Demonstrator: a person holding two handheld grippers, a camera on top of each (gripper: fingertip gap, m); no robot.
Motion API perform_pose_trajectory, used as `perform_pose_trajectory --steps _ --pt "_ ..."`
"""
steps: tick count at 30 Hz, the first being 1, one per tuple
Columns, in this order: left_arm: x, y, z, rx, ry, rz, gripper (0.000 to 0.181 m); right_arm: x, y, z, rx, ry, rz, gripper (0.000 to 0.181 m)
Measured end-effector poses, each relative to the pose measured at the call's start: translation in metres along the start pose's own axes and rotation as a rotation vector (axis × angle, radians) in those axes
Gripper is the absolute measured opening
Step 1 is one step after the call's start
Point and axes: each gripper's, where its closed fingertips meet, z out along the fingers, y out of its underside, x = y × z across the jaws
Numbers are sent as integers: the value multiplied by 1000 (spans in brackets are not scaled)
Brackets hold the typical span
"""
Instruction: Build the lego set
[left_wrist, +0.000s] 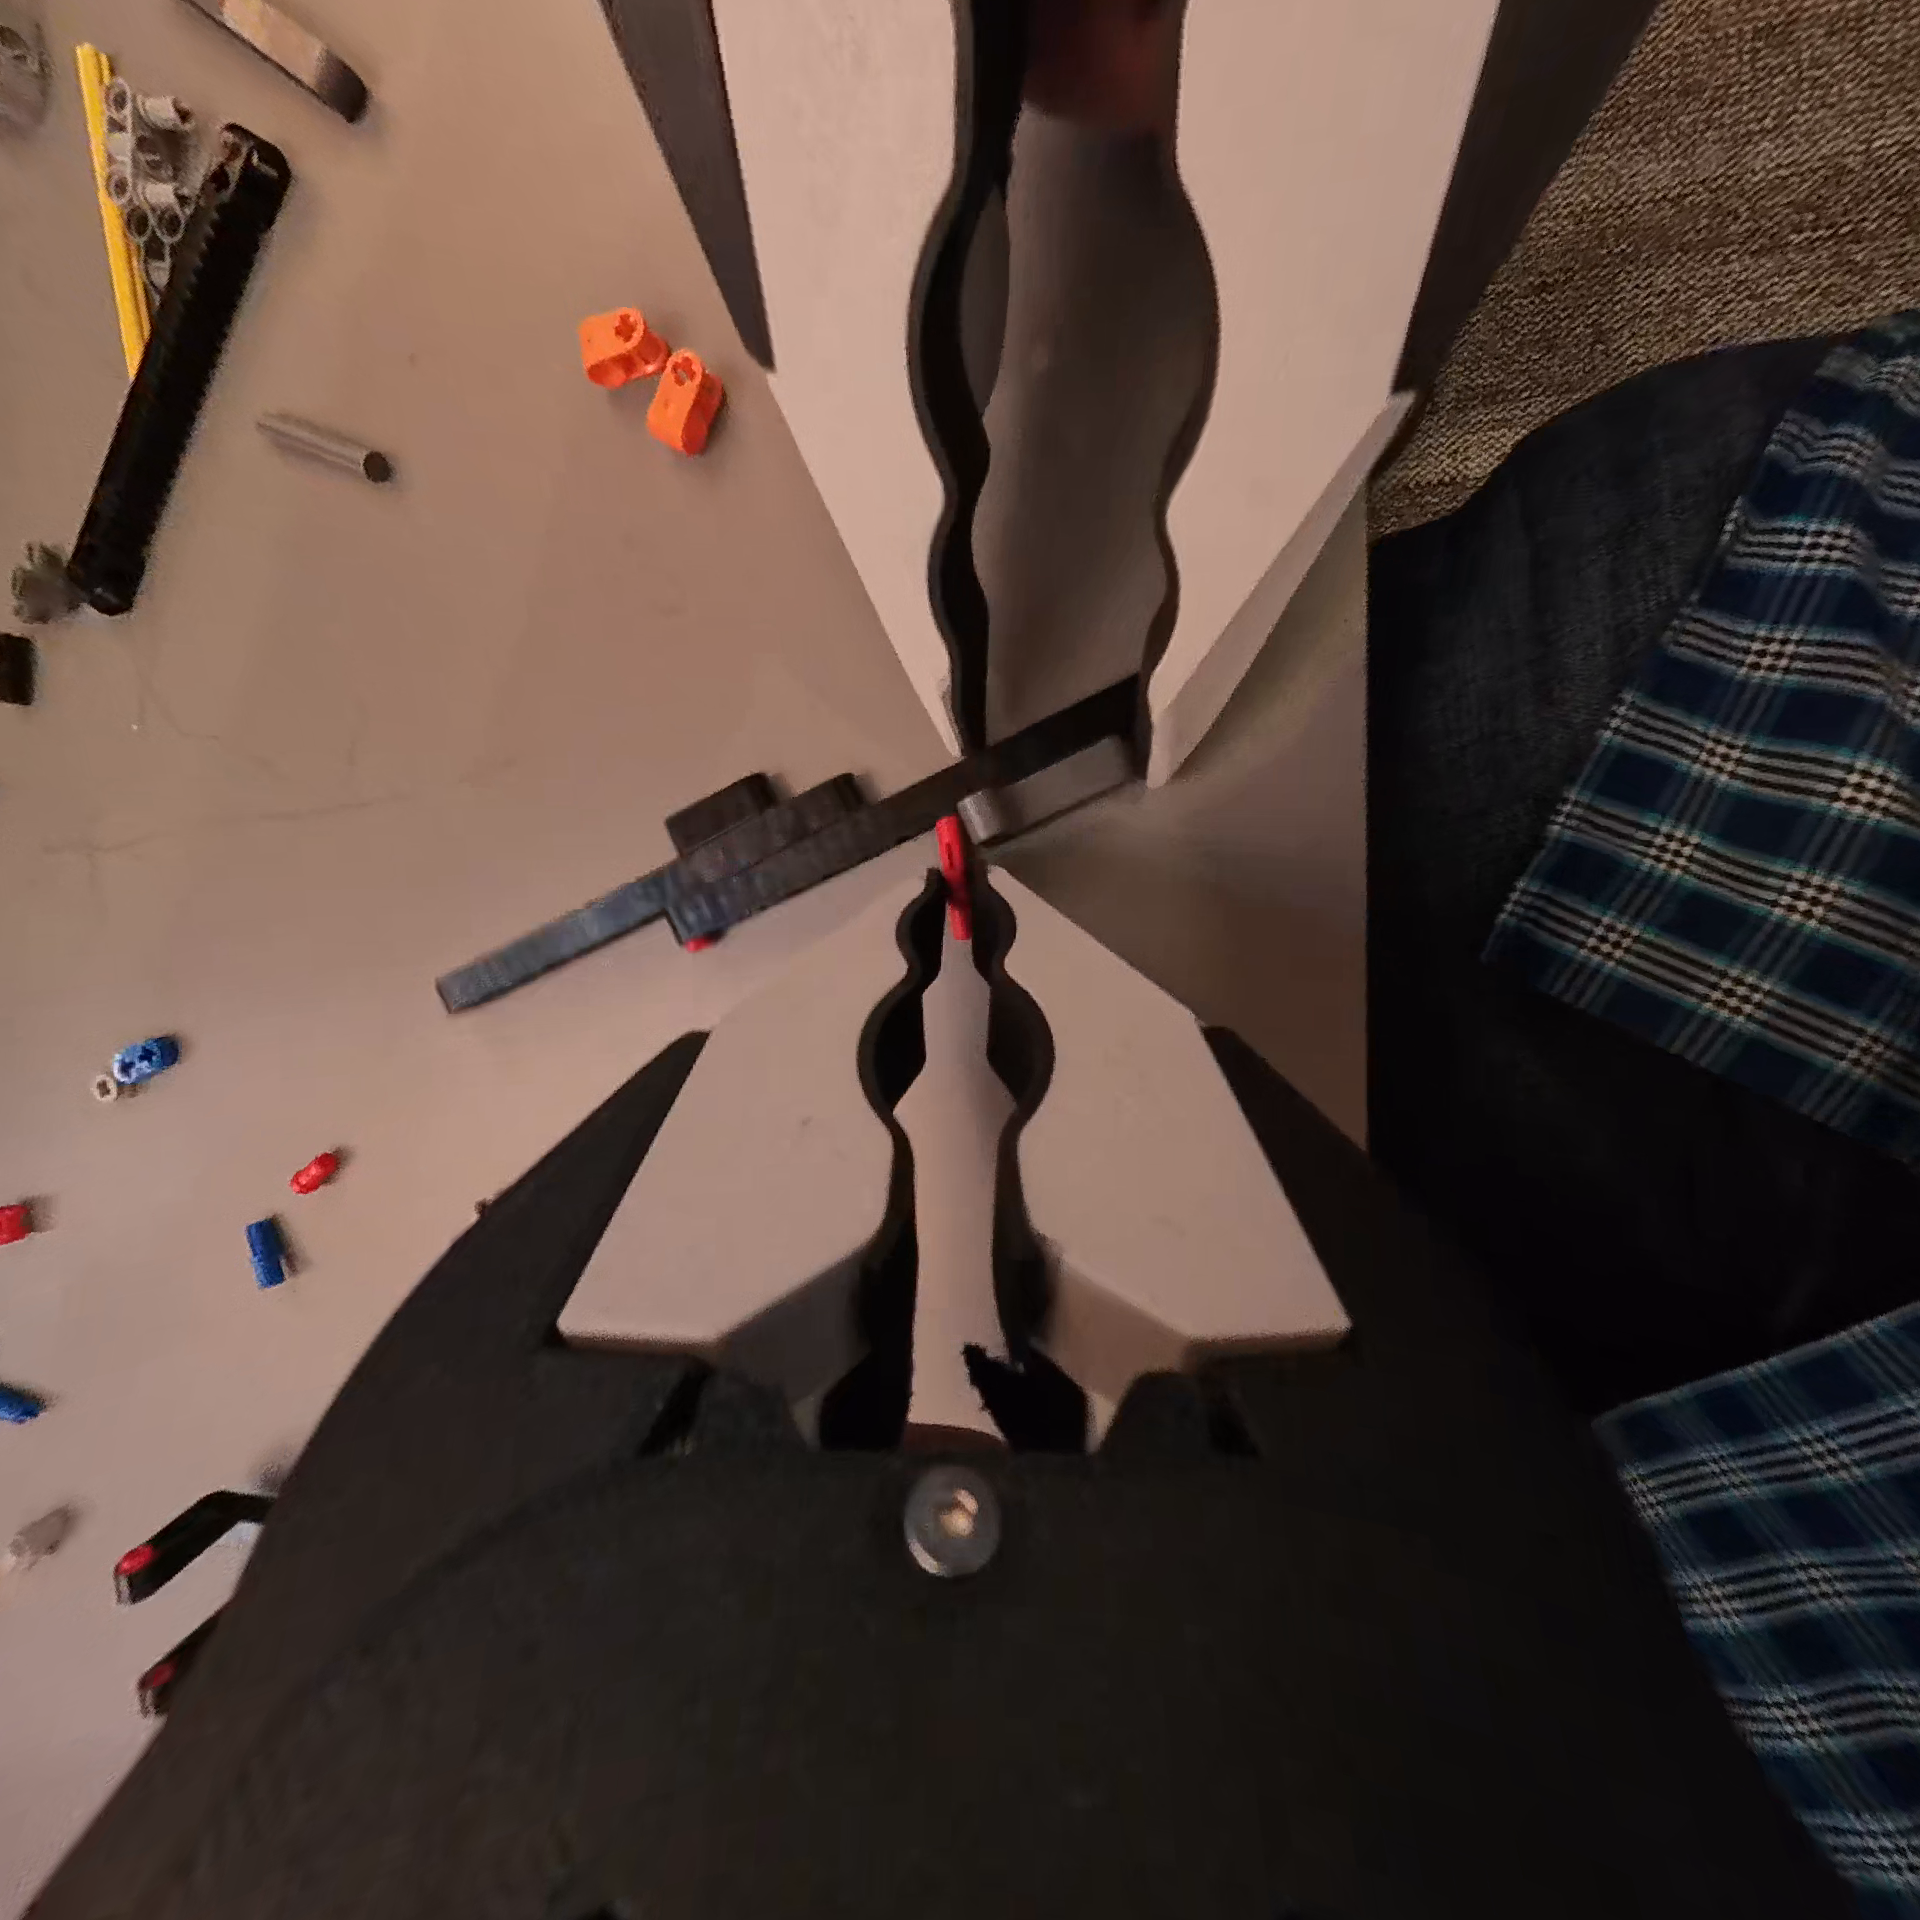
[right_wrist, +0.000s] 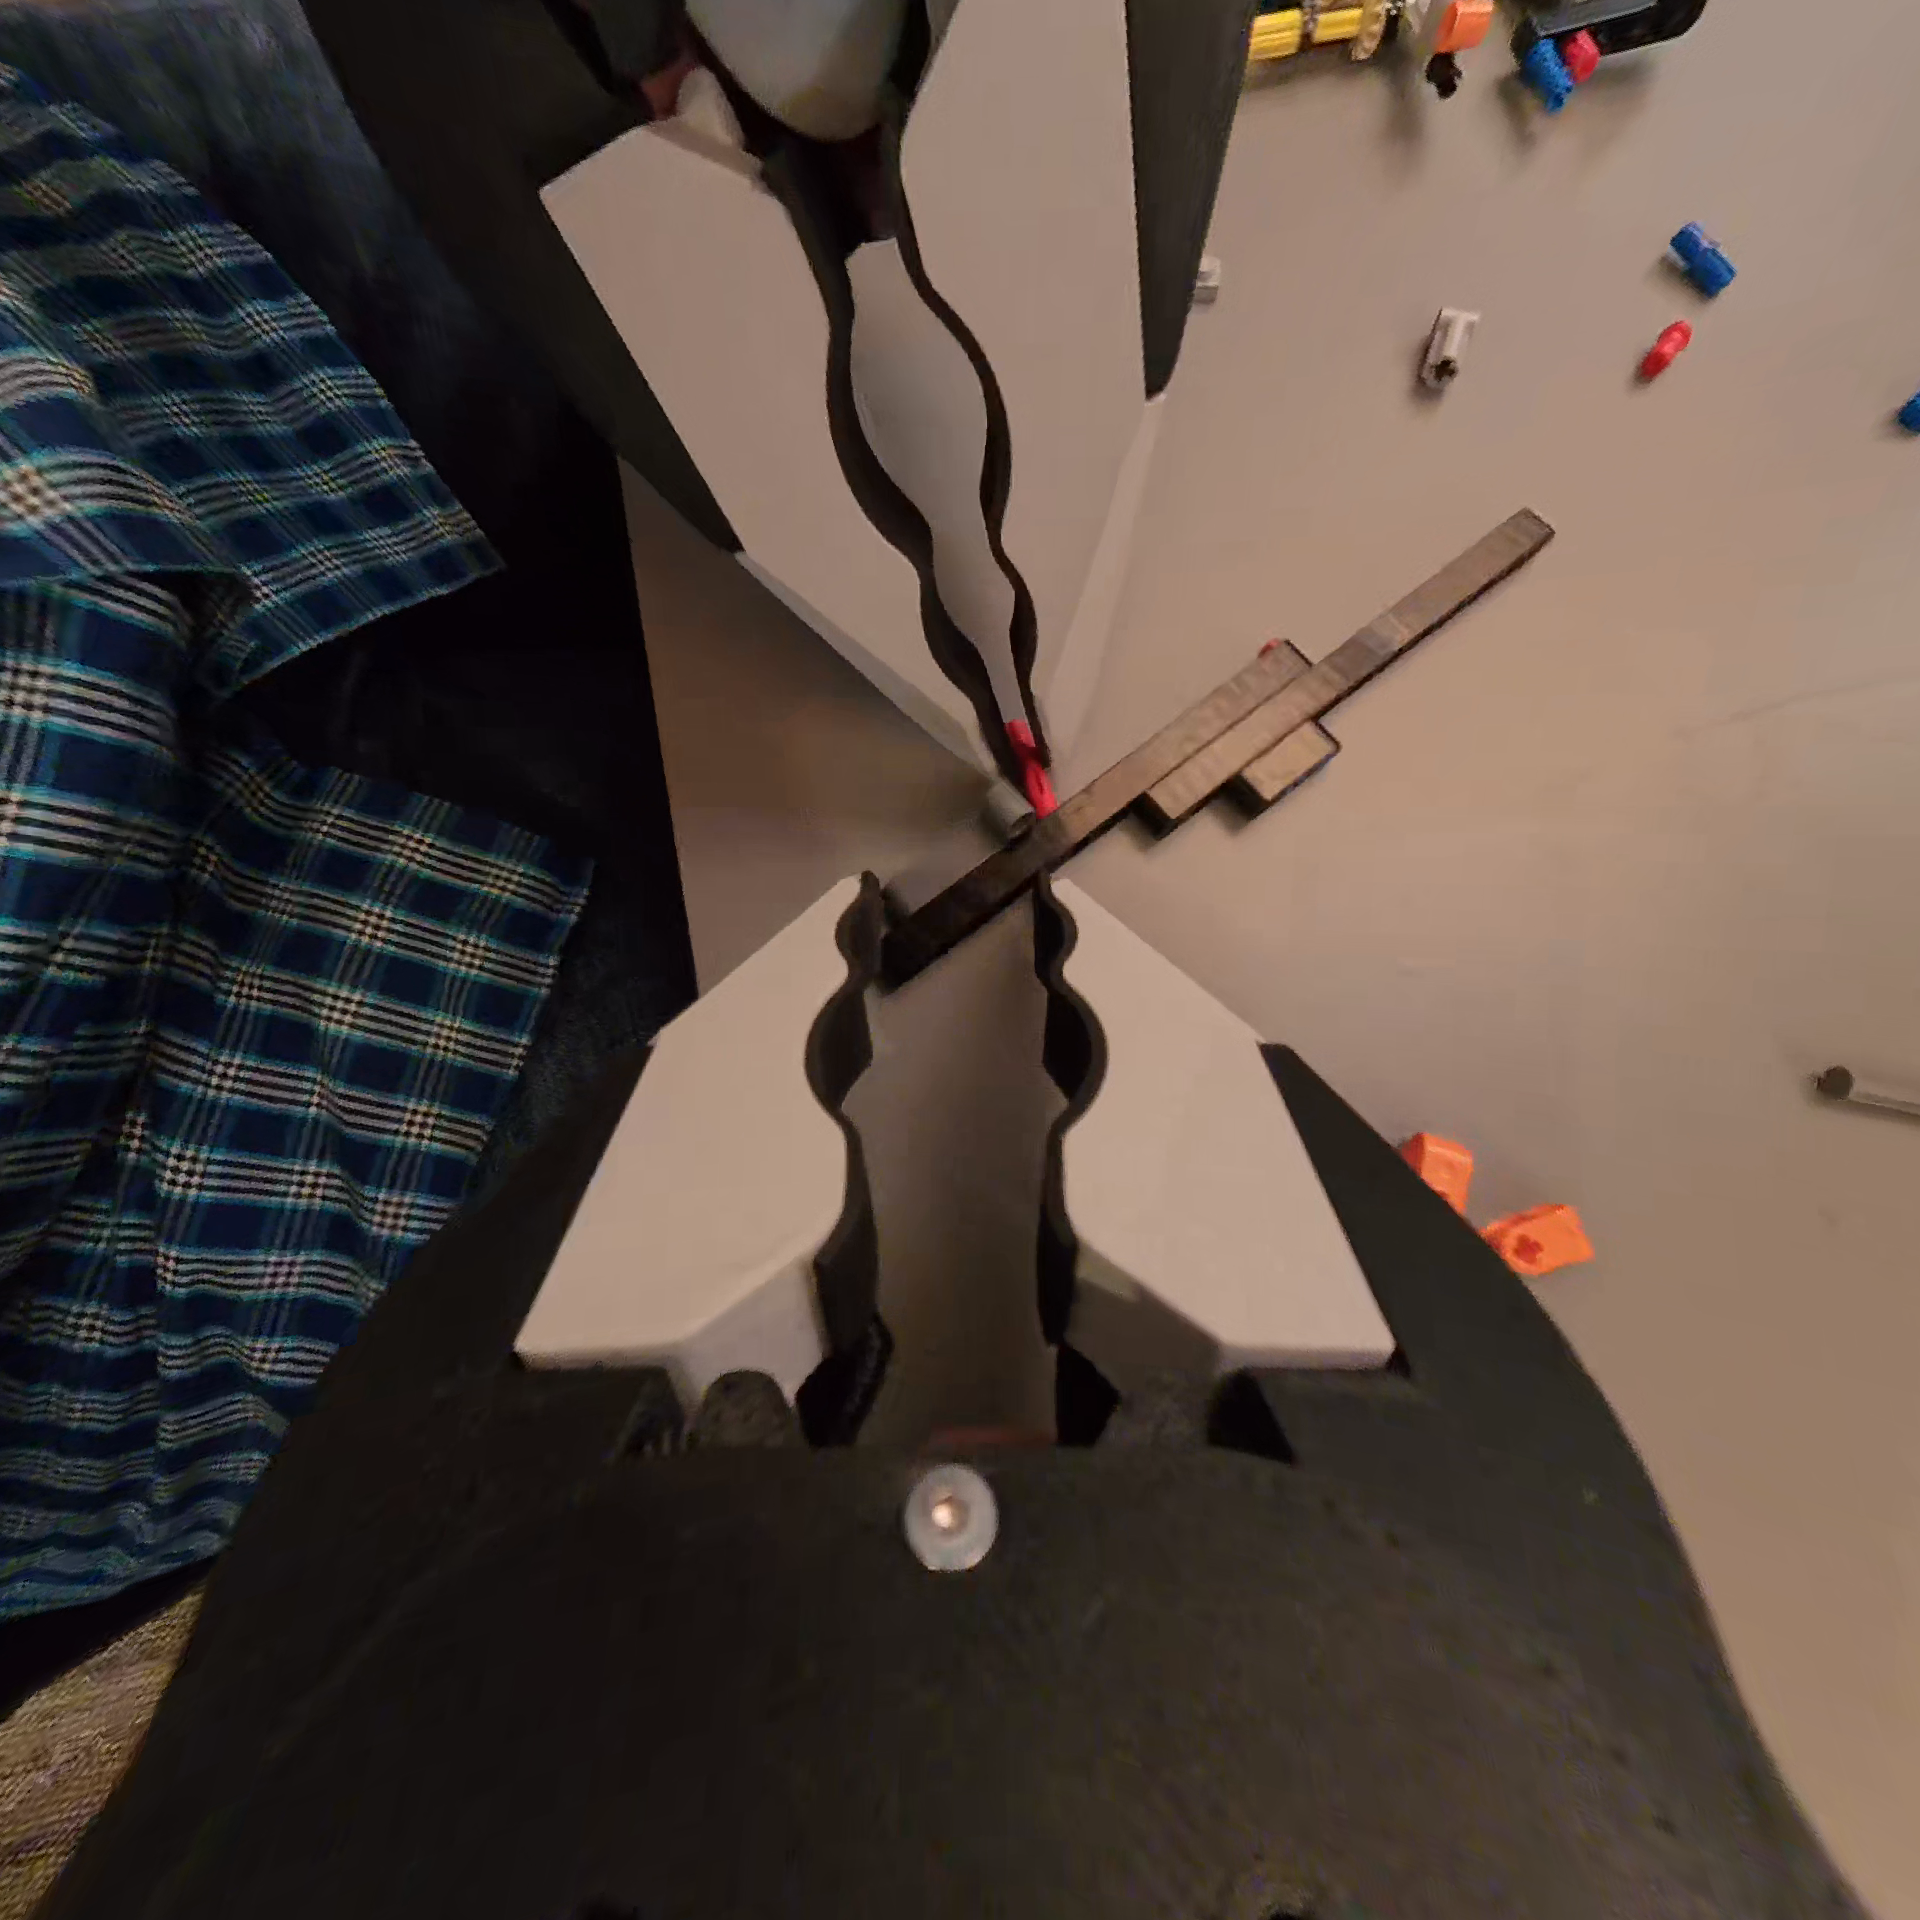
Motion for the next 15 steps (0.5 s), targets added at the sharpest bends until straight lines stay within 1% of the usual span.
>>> perform_pose_trajectory --steps 2,4,8,12,15 --pt "0 1 0 0 -4 0 2 -1 0 1 -4 -2 -3 27" --pt "1 1 -1 19 19 -43 3 -1 -1 1 1 -12 9 27" --pt "4 4 -4 50 40 -90 14 1 -3 -1 19 -19 30 28" --pt "5 10 -7 57 36 -122 11 1 -4 -2 28 -26 39 27" --pt "6 9 -6 73 39 -144 10 1 -3 -1 17 -31 41 26"
